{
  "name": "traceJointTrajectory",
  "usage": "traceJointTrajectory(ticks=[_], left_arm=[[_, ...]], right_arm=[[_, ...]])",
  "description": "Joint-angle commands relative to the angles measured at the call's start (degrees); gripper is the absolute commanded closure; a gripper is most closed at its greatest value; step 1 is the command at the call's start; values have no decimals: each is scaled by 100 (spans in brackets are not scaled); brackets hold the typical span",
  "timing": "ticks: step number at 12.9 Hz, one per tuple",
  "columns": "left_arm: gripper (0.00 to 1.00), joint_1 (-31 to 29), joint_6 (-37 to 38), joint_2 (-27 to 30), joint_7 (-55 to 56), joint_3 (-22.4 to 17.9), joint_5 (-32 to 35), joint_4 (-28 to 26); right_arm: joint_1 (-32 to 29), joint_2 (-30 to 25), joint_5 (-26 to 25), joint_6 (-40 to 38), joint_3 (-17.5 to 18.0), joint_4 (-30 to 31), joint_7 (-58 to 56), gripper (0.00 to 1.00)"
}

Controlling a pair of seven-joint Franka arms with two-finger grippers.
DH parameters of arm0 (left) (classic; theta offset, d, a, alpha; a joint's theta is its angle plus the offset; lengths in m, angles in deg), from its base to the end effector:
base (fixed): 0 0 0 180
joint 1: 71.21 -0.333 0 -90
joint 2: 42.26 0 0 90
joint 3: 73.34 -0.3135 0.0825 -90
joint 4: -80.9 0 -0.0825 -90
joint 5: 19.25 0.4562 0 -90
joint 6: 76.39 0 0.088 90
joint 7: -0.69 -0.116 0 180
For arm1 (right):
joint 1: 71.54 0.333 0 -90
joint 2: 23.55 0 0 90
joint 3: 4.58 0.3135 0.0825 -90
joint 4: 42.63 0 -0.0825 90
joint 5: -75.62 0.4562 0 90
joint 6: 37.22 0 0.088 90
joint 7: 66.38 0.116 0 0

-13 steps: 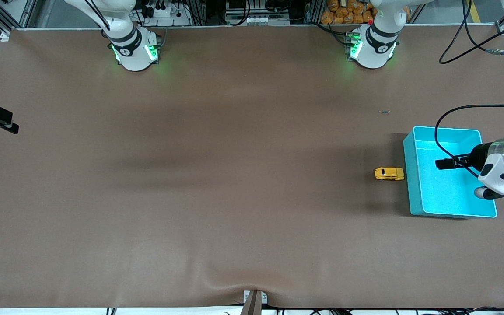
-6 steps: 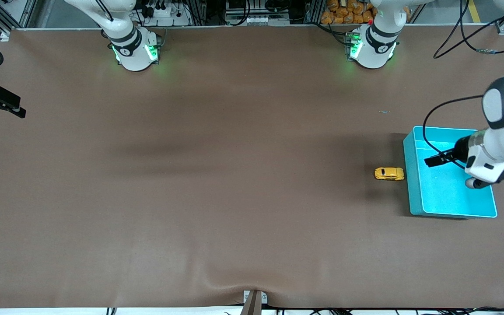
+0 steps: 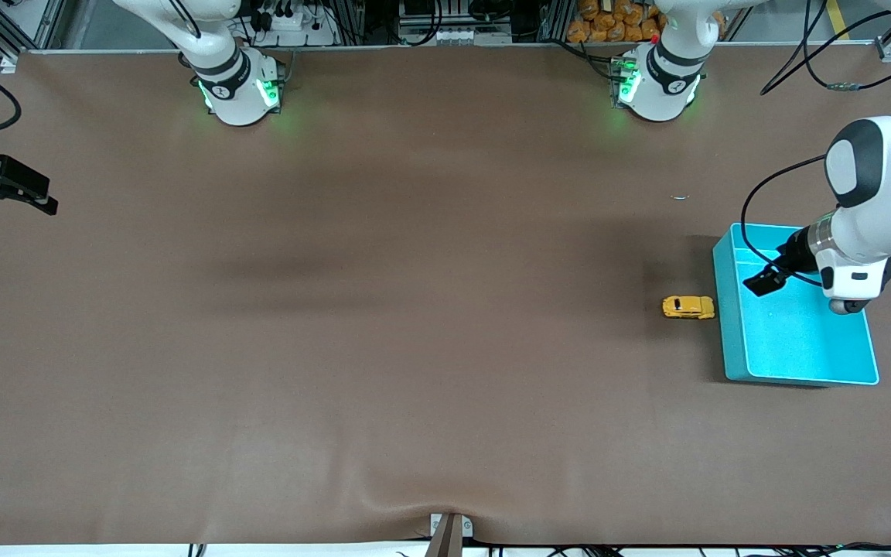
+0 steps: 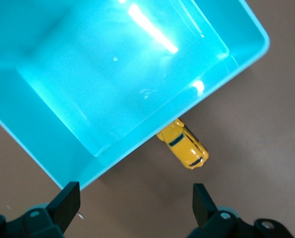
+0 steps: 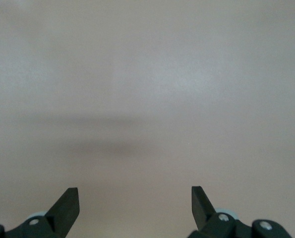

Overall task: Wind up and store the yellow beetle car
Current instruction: 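Lower the left gripper to the car beside the teal bin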

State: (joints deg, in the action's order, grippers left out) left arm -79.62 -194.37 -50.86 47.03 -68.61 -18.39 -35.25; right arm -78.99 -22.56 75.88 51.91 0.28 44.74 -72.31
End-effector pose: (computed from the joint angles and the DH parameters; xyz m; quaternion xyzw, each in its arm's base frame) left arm 0.6227 0.0413 0.3131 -0.9063 -0.4186 0.0547 0.0216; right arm 0.6304 -0.0284 0.6258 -0.9995 -0.0292 -0.0070 0.0025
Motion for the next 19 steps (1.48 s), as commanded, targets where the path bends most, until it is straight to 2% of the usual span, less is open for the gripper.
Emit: traceJointTrajectory(ticks=[1,4,13,19], left_arm=[[0,-38,-199,42,831,45,-139,-162],[0,-161,-339,34,1278,54,-147,-215],[0,172,-1543,-853,3818,300,-147,-128],[0,339,-1667,-1170,4022,300,-68,-171]], right_arm=[[94,-37,9,123,-3,52,215,0],[147,-55,18,17,-3,17,224,0],[165,-55,53,-88,6,17,241,0],[217,-90,70,-220,6,0,241,0]])
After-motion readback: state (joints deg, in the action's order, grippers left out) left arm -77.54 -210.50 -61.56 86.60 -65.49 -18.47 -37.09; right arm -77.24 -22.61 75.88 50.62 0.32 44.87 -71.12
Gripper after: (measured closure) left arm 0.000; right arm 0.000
